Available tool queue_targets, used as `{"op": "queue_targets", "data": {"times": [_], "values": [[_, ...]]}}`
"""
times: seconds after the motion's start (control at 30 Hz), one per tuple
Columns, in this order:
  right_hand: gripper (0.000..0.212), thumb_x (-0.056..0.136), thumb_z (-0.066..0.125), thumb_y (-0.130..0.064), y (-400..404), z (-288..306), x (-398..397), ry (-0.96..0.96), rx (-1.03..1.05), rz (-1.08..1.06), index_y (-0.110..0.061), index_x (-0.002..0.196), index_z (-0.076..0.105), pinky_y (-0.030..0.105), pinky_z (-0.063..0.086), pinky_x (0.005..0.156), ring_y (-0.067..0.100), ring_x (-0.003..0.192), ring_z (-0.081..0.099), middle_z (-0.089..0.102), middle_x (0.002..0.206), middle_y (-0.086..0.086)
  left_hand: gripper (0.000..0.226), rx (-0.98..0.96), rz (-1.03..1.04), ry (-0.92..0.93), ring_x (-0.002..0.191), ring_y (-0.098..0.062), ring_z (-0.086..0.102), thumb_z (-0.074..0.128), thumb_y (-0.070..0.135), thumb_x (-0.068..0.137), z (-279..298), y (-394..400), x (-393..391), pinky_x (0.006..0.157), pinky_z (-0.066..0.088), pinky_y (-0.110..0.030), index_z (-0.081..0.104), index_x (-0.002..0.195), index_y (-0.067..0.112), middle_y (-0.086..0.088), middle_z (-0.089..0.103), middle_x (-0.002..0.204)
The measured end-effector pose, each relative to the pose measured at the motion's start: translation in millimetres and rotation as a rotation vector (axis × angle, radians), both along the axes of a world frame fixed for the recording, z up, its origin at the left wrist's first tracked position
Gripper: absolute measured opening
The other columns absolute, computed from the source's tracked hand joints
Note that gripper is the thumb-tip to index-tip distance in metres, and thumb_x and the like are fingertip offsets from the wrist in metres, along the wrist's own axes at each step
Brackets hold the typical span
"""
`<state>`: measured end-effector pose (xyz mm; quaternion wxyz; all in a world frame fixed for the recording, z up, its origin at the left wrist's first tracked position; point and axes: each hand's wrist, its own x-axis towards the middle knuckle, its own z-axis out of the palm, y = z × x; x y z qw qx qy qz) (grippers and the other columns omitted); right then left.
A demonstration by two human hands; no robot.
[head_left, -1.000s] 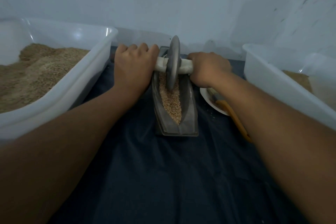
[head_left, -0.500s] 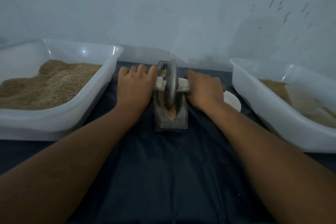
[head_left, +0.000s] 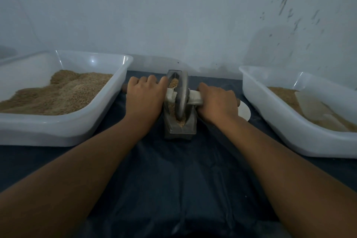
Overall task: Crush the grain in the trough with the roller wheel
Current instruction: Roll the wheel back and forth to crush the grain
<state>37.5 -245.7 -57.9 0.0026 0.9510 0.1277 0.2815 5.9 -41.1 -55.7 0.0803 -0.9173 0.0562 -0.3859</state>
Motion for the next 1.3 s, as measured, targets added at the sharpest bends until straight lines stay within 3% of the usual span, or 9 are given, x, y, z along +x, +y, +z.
{"op": "queue_targets", "data": {"times": [0.2,0.3,0.47,0.6,0.93,1.0,1.13,1.3], "values": [[0.015,0.086,0.063,-0.033,2,3,14,0.028,-0.023,-0.03,-0.028,0.097,0.054,0.03,0.018,0.051,0.018,0.059,0.042,0.043,0.066,-0.011,0.013,0.0,-0.001,0.017,0.073,-0.026,0.056,0.06,0.016,0.086,-1,2,9,0.072,0.036,-0.038,0.05,0.094,0.018,-0.005,0.059,0.082],[0.012,0.085,0.062,-0.033,4,7,24,0.089,-0.018,-0.047,-0.03,0.095,0.057,0.028,0.02,0.049,0.016,0.059,0.043,0.048,0.069,-0.009,0.012,0.007,0.001,0.017,0.068,-0.025,0.053,0.06,0.015,0.085,-2,4,18,0.069,0.034,-0.037,0.05,0.091,0.018,-0.004,0.057,0.078],[0.014,0.083,0.063,-0.031,6,17,43,0.219,-0.03,-0.056,-0.031,0.096,0.059,0.028,0.038,0.056,0.022,0.069,0.051,0.055,0.078,-0.005,0.009,0.009,-0.011,0.015,0.066,-0.028,0.056,0.055,0.009,0.086,-1,6,37,0.067,0.029,-0.037,0.051,0.088,0.017,-0.006,0.06,0.076],[0.018,0.084,0.065,-0.036,7,28,56,0.325,-0.081,-0.022,-0.032,0.099,0.057,0.028,0.032,0.053,0.023,0.076,0.055,0.06,0.088,-0.003,0.007,0.0,-0.031,0.016,0.068,-0.029,0.058,0.051,0.007,0.088,-2,9,52,0.066,0.029,-0.038,0.052,0.088,0.015,-0.009,0.061,0.077],[0.024,0.081,0.067,-0.028,15,41,80,0.465,-0.104,-0.051,-0.025,0.104,0.061,0.033,0.048,0.065,0.022,0.08,0.061,0.062,0.09,-0.001,0.007,-0.001,-0.049,-0.004,0.063,-0.027,0.052,0.048,0.008,0.091,-2,12,77,0.065,0.031,-0.037,0.053,0.09,0.013,-0.011,0.06,0.077],[0.026,0.081,0.068,-0.028,15,41,82,0.46,-0.101,-0.053,-0.026,0.106,0.062,0.032,0.046,0.063,0.022,0.08,0.061,0.063,0.091,-0.001,0.007,-0.007,-0.056,-0.009,0.06,-0.024,0.044,0.048,0.008,0.091,-1,12,79,0.064,0.03,-0.036,0.052,0.088,0.013,-0.011,0.06,0.075],[0.025,0.083,0.065,-0.032,12,35,82,0.397,-0.079,-0.043,-0.03,0.108,0.061,0.029,0.038,0.056,0.021,0.078,0.058,0.06,0.089,-0.003,0.007,0.006,-0.053,-0.008,0.065,-0.027,0.054,0.048,0.008,0.091,0,11,78,0.066,0.031,-0.037,0.052,0.089,0.013,-0.01,0.06,0.076],[0.013,0.087,0.064,-0.034,10,23,73,0.254,-0.042,-0.037,-0.035,0.095,0.054,0.028,0.03,0.053,0.018,0.068,0.048,0.051,0.078,-0.007,0.003,-0.011,-0.034,0.006,0.069,-0.027,0.056,0.052,0.01,0.093,-3,10,71,0.07,0.037,-0.038,0.053,0.093,0.013,-0.01,0.06,0.079]]}}
